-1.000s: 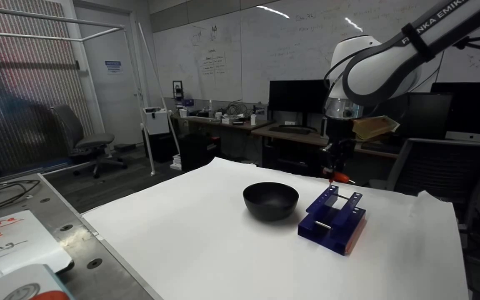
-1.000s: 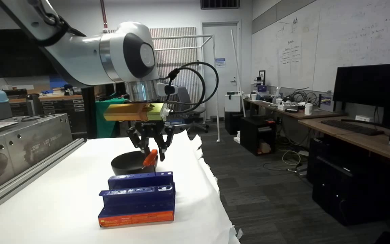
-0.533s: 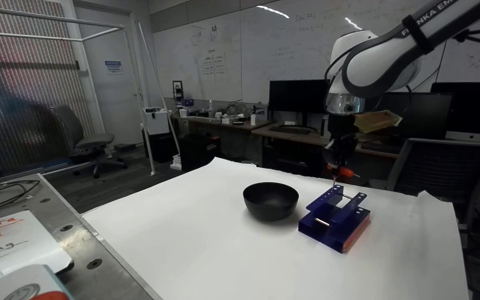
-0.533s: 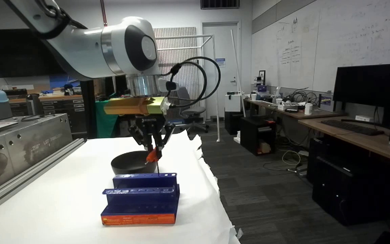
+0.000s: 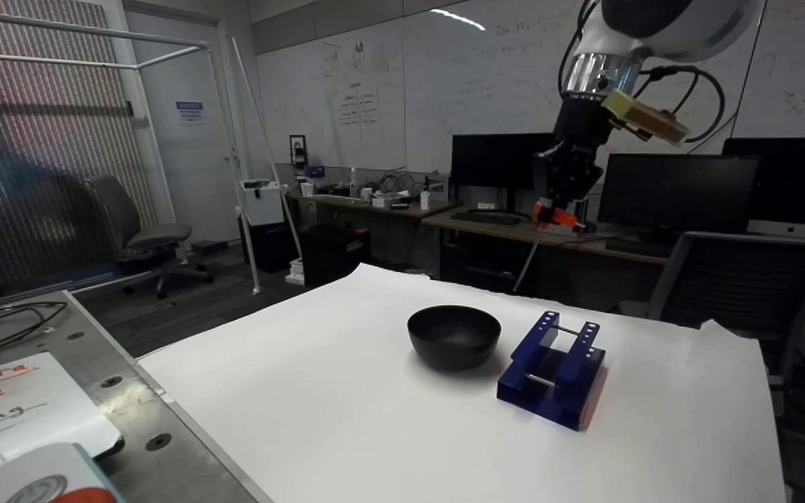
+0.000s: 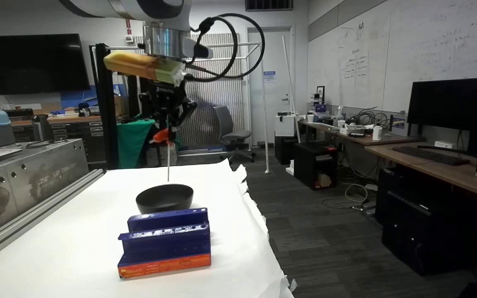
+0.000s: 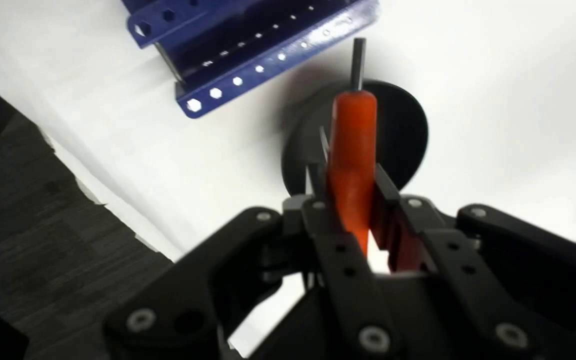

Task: Put the orange object into the black bowl.

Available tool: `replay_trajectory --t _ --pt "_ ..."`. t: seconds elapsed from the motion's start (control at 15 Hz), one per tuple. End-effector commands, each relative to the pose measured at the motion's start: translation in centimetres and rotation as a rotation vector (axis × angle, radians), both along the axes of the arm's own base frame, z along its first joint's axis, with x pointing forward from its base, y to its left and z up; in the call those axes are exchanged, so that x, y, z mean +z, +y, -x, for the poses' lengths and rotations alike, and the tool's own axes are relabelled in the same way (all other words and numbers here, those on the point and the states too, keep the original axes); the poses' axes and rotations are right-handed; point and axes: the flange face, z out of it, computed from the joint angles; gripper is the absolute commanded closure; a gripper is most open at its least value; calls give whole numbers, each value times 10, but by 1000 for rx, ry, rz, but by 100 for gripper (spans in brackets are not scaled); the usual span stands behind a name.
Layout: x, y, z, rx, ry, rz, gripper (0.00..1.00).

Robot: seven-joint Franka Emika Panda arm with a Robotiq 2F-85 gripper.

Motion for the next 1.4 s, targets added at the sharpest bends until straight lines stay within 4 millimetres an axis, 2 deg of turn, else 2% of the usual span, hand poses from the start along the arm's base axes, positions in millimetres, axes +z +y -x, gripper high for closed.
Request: replay_trajectory --t 0.0,0.13,0.33,0.67,0.93,1.13,1.2,1.27,1.33 --pt "-2 0 -15 -97 -113 -138 88" --pt "-23 3 -28 -141 -151 -194 88" --pt "-66 7 -45 -170 -159 -222 88" --pt "-134 10 -59 -190 -105 -233 88" --pt "-166 16 -64 -194 -48 -268 87" --pt "-173 21 -68 -205 -20 -344 85" --pt "-175 22 -69 -203 -8 -361 72" --pt "-178 23 -70 -203 1 -374 52" --pt "-180 23 -71 -203 14 -385 47"
